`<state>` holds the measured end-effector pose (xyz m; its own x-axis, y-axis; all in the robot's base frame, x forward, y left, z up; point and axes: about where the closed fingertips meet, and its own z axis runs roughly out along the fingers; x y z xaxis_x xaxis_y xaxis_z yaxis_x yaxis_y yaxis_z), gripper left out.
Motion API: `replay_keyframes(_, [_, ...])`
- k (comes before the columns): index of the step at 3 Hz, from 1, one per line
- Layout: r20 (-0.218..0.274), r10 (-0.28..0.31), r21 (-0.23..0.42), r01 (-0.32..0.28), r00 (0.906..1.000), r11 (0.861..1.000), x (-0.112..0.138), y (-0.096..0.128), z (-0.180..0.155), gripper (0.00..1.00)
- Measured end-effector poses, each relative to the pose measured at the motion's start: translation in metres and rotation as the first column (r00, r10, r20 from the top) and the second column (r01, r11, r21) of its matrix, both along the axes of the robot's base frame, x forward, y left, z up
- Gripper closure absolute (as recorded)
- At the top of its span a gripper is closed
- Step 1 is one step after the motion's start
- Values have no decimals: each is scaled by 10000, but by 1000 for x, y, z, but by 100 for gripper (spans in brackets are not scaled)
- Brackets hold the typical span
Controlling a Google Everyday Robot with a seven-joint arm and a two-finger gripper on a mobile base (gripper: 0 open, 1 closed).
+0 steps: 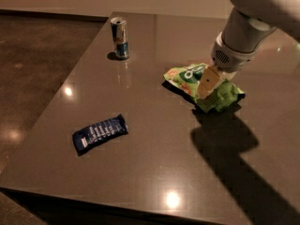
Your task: Pick green rice chip bag
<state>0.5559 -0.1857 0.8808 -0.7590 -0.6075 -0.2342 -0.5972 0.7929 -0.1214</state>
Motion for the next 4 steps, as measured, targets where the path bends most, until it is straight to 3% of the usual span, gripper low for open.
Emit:
replay_keyframes(1, [-14, 214, 142, -213, 9998, 9997, 1, 6, 7, 59])
replay_keyframes(2, [172, 801, 374, -807, 9966, 9960, 2, 18, 26, 83])
replay_keyframes(3, [678, 1726, 645, -1769, 9827, 9821, 3, 36, 58, 100])
replay_keyframes(4, [1158, 2436, 845, -2539, 9629, 9635, 3, 51, 85, 100])
